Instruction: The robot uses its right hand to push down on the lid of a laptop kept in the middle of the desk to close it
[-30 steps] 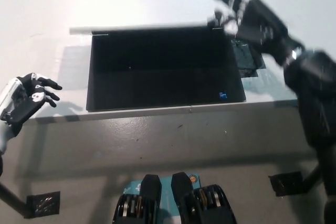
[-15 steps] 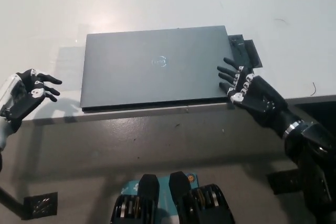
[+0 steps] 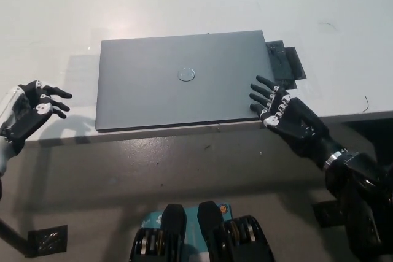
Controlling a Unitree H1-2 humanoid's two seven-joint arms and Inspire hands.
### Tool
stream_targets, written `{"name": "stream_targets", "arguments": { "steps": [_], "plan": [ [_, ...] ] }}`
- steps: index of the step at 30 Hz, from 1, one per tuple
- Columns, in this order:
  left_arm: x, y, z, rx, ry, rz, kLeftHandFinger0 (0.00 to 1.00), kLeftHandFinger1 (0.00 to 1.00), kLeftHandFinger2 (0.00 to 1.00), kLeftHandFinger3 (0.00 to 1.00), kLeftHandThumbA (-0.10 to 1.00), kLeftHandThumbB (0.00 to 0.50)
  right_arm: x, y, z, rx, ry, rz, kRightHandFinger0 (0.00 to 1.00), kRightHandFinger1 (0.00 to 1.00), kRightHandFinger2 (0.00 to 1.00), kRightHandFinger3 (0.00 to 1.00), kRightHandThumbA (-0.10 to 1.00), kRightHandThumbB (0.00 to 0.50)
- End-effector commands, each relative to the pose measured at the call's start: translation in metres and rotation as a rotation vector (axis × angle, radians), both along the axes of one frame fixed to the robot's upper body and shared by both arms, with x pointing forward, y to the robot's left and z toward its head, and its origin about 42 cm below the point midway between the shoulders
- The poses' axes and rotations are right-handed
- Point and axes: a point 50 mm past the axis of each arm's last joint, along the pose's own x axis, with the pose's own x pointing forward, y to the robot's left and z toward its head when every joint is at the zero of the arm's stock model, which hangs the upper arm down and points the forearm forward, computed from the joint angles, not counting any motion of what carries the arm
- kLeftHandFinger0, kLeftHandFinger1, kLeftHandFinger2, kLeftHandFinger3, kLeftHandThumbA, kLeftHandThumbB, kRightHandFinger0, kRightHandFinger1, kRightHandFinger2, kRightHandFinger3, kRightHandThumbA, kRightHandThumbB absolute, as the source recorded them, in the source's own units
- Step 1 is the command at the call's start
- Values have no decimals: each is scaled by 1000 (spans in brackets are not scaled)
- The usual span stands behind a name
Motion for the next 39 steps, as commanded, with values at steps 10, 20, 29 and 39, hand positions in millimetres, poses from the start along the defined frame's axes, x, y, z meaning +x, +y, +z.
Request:
{"name": "stream_targets", "arguments": {
  "steps": [10,20,29,39],
  "plan": [
    [-1,14,20,37,-59,11,453,449,510,522,-100,117,-10,-30,77,64,-178,-14,1000,1000,959,1000,355,305],
    [0,15,18,36,-62,15,431,435,489,514,-100,136,-58,-103,116,58,-305,-136,1000,1000,932,1000,361,278],
    [-1,17,15,19,-73,7,456,447,493,549,-100,115,-102,-191,69,-59,-234,-370,1000,1000,936,1000,374,264],
    [-7,14,18,8,-16,34,480,474,541,570,-100,120,-109,-202,52,-60,-204,-425,1000,1000,931,1000,295,246]
  ]
}}
